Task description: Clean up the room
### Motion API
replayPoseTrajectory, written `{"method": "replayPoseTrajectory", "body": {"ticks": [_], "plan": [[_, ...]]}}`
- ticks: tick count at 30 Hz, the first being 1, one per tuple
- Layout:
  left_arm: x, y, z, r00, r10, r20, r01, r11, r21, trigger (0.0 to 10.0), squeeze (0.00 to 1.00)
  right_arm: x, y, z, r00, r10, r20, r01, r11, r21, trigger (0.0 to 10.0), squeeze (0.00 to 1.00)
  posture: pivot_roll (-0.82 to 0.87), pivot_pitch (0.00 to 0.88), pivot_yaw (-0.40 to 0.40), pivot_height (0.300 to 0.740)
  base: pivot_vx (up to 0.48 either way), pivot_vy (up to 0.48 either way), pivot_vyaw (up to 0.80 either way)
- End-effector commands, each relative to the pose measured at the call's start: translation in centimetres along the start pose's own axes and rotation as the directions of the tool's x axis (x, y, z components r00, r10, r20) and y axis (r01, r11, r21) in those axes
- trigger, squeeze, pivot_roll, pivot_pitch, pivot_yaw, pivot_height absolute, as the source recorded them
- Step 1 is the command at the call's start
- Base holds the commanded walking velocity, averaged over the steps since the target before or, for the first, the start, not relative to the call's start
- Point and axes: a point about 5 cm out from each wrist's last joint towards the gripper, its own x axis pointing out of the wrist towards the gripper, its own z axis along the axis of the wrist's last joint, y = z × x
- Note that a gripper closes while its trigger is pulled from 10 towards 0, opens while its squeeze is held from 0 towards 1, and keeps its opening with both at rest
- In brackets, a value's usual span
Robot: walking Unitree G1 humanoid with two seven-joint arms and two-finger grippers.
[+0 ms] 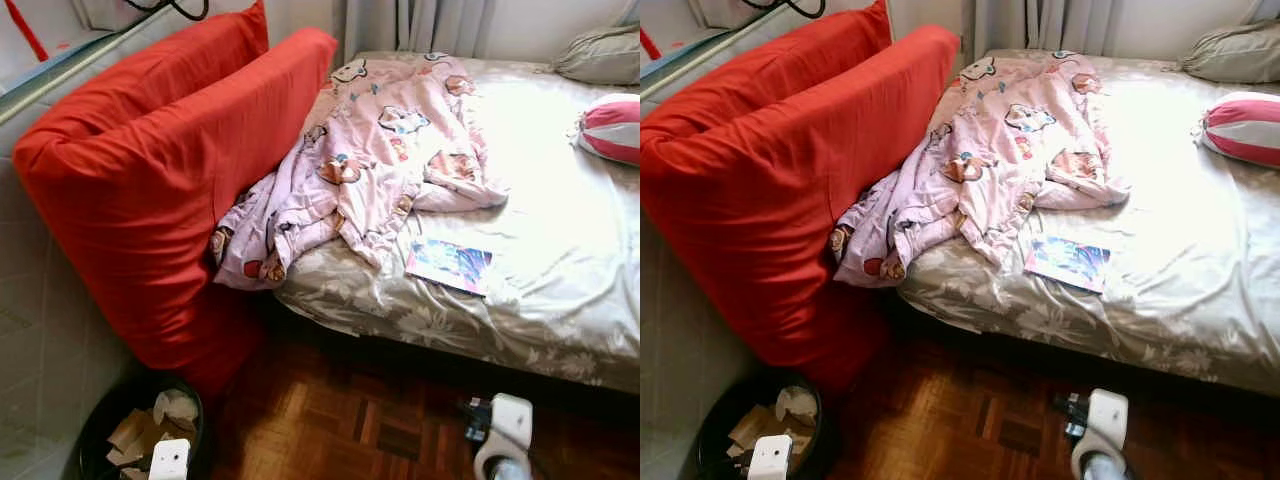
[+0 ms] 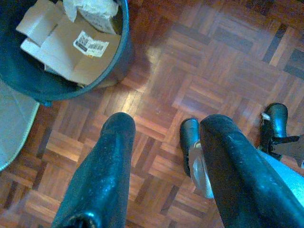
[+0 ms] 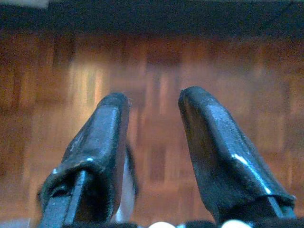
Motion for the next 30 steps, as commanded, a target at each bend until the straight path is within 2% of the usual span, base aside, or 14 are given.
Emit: {"method": "replayPoseTrajectory", "body": {"ticks": [1, 6, 13, 30], "plan": [[-0.19, 0.29, -0.80, 0.999, 0.002, -0.034, -0.002, 1.000, 0.005, 10.0, 0.00, -0.43, -0.22, -1.63, 0.998, 0.006, -0.067, -0.005, 1.000, 0.002, 10.0, 0.00, -0.01, 0.083, 0.046, 0.740, 0.000, 0.000, 0.00], [-0.20, 0.10, -0.98, 0.999, 0.000, -0.039, 0.000, 1.000, -0.004, 10.0, 0.00, -0.72, -0.57, -2.43, 0.996, -0.002, -0.086, 0.002, 1.000, 0.005, 10.0, 0.00, -0.01, 0.057, 0.035, 0.740, 0.000, 0.000, 0.00], [-0.20, -0.03, -1.08, 0.999, 0.000, -0.045, 0.000, 1.000, -0.006, 10.0, 0.00, -0.53, -0.70, -1.76, 0.998, 0.001, -0.062, -0.001, 1.000, 0.006, 10.0, 0.00, -0.02, 0.023, 0.031, 0.740, 0.000, 0.000, 0.00], [-0.18, -0.26, -1.06, 0.999, -0.007, -0.039, 0.007, 1.000, -0.007, 10.0, 0.00, -0.71, -0.55, -2.25, 0.997, 0.024, -0.072, -0.022, 1.000, 0.020, 10.0, 0.00, -0.02, 0.000, 0.031, 0.740, 0.293, 0.000, 0.00]]}}
